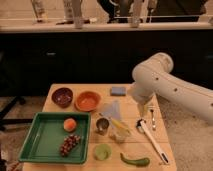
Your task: Place apple in table surface
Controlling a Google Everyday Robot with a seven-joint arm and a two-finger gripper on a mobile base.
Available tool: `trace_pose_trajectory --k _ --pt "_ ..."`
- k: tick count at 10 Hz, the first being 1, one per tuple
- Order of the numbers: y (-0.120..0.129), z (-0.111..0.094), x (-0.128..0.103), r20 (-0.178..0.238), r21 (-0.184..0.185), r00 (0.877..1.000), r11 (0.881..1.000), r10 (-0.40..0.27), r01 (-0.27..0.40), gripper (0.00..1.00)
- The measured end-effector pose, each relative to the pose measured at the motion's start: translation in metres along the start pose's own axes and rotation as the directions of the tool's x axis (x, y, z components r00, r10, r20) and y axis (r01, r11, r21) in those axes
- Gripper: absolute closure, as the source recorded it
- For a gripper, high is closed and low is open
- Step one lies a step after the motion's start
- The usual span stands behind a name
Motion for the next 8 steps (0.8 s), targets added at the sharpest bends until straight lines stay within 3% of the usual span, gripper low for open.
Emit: trace_pose_trajectory --k 1,2,4,7,8 --pt "-0.011 0.000 -0.019 0.017 0.004 0.997 0.997 -0.075 0.075 0.20" --pt "-0.023 0.001 -0.041 0.045 0.011 0.985 0.986 -0.167 0.167 0.20" --pt "-0.045 0.008 -0.079 0.099 0.028 0.949 0.954 -0.301 0.299 0.20" --pt "-0.071 0.032 -0.132 0.164 0.043 0.879 0.893 -0.448 0.447 0.20" --pt "-0.078 0.048 -0.157 0.192 0.047 0.838 0.857 -0.511 0.512 0.20"
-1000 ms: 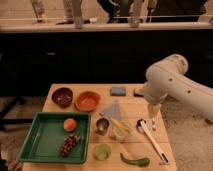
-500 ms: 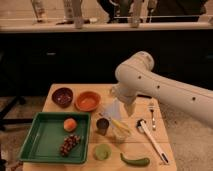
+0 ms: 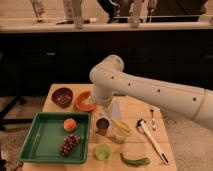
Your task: Place apple in table surface
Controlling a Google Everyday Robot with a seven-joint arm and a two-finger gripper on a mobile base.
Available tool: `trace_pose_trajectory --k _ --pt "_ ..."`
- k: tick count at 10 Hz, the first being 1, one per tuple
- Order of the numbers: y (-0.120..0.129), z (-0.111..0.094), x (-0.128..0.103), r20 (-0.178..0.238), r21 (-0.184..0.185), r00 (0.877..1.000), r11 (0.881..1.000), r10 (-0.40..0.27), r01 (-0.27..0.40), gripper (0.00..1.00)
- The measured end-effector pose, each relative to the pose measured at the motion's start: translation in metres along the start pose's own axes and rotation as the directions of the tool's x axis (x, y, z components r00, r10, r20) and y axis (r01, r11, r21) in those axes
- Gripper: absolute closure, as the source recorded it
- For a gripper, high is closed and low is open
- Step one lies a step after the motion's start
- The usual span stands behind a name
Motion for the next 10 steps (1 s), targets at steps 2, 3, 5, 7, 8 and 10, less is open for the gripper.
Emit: trace_pose_trajectory --k 2,3,5,7,8,10 --pt "-0.017 0.030 -0.011 0.039 -0.016 0.996 0.996 -0.086 0.087 0.20" --pt "-0.023 0.045 -0.015 0.050 -0.034 0.992 0.992 -0.116 0.118 0.20" --pt "-0.029 0.054 -0.018 0.055 -0.045 0.989 0.990 -0.134 0.136 0.20" --pt "-0.029 0.054 -0.018 0.056 -0.047 0.989 0.989 -0.135 0.138 0.20" --pt "-0.029 0.054 -0.018 0.056 -0.046 0.989 0.989 -0.135 0.137 0.20" --pt "-0.028 0.054 -0.017 0.056 -0.041 0.989 0.989 -0.139 0.141 0.20"
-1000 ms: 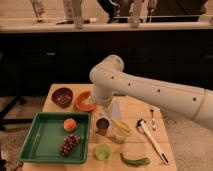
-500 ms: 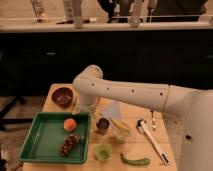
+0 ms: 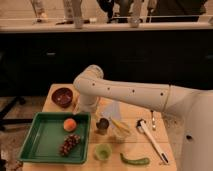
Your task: Place apple in table surface
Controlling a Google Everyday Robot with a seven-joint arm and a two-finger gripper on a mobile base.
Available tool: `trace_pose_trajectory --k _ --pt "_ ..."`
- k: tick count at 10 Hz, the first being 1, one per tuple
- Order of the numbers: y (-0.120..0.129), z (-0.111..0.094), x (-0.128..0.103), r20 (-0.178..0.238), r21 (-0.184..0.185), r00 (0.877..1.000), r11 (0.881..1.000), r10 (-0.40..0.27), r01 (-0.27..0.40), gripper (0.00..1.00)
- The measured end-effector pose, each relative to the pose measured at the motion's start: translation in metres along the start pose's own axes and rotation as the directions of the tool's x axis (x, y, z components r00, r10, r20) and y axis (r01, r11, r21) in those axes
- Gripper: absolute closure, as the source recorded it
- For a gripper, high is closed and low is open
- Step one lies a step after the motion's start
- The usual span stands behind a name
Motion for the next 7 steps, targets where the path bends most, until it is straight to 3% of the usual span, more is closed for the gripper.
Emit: trace_pose_trajectory --k 2,4,7 --pt "-0.012 -0.007 -0.005 -0.006 0.030 0.994 0.994 -0.106 0.106 0.20" --pt "-0.034 -0.011 -0.016 -0.019 0.058 0.965 0.963 -0.262 0.263 0.20" --pt "-0.052 0.004 -0.022 -0.015 0.078 0.950 0.947 -0.311 0.311 0.20"
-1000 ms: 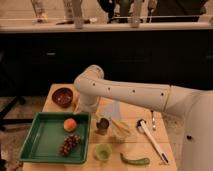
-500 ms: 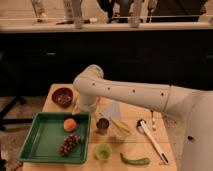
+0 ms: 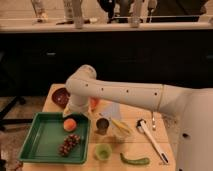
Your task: Place apple in table surface
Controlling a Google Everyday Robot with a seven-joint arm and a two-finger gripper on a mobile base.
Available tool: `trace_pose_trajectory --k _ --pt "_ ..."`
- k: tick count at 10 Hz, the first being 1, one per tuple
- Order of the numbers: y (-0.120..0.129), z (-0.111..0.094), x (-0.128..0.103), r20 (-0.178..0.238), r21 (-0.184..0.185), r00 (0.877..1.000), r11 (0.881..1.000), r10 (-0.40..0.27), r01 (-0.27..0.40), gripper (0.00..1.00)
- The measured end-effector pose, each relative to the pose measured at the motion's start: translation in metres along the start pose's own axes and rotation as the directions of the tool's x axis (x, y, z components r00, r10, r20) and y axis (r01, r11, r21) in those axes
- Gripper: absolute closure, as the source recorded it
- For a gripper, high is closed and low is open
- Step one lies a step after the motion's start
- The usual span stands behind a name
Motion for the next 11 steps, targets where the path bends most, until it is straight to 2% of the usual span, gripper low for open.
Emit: trace_pose_trajectory --k 5,8,11 --pt "-0.036 0.037 0.010 -0.014 0.011 0.999 0.999 -0.043 0.043 0.20" --pt "-0.043 0.058 0.015 -0.005 0.010 0.998 0.998 -0.063 0.063 0.20" --pt "-0.036 0.069 0.017 0.008 0.012 0.998 0.998 -0.063 0.063 0.20"
